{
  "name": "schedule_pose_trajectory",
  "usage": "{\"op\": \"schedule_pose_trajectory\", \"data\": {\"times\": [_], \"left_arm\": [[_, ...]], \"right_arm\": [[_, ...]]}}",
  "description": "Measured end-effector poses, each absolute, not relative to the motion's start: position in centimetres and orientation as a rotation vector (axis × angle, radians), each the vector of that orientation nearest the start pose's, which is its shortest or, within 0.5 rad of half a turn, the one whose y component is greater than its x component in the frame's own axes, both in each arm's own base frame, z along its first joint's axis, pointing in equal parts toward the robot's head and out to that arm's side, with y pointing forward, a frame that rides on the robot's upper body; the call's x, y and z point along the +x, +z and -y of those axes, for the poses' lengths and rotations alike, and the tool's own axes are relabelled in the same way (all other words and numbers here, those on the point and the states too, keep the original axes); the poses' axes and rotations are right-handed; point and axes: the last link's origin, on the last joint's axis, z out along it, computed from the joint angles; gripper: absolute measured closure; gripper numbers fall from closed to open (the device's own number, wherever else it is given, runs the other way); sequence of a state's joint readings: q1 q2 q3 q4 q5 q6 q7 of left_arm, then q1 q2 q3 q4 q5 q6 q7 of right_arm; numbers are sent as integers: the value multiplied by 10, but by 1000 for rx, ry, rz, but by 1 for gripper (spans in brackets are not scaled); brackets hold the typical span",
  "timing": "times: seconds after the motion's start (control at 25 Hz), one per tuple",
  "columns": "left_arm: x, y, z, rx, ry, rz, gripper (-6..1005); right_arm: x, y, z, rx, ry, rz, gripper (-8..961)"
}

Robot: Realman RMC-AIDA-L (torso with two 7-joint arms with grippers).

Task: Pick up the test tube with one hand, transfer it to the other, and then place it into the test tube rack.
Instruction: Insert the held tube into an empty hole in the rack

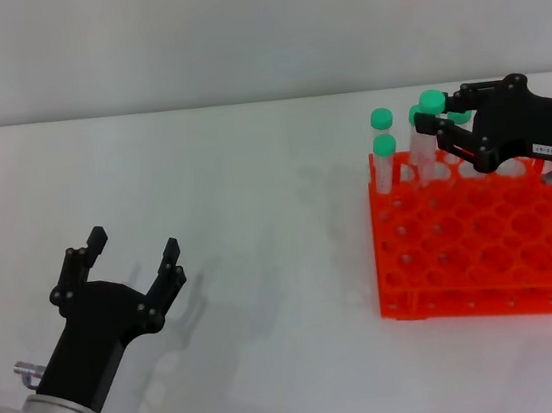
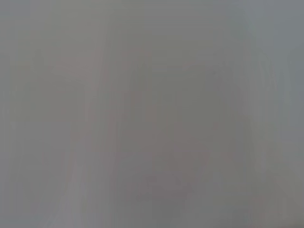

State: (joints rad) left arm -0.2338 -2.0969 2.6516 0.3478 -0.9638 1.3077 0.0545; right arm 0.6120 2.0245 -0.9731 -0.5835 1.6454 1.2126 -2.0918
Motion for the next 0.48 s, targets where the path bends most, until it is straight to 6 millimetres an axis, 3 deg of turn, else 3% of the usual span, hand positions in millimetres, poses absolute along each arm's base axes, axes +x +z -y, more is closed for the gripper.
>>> {"op": "schedule_pose_trajectory", "data": {"times": [0.48], "left_arm": [[-307, -65, -253, -1745, -738, 435, 150]], "right_arm": [[218, -2, -406, -2426, 653, -188, 715]]}}
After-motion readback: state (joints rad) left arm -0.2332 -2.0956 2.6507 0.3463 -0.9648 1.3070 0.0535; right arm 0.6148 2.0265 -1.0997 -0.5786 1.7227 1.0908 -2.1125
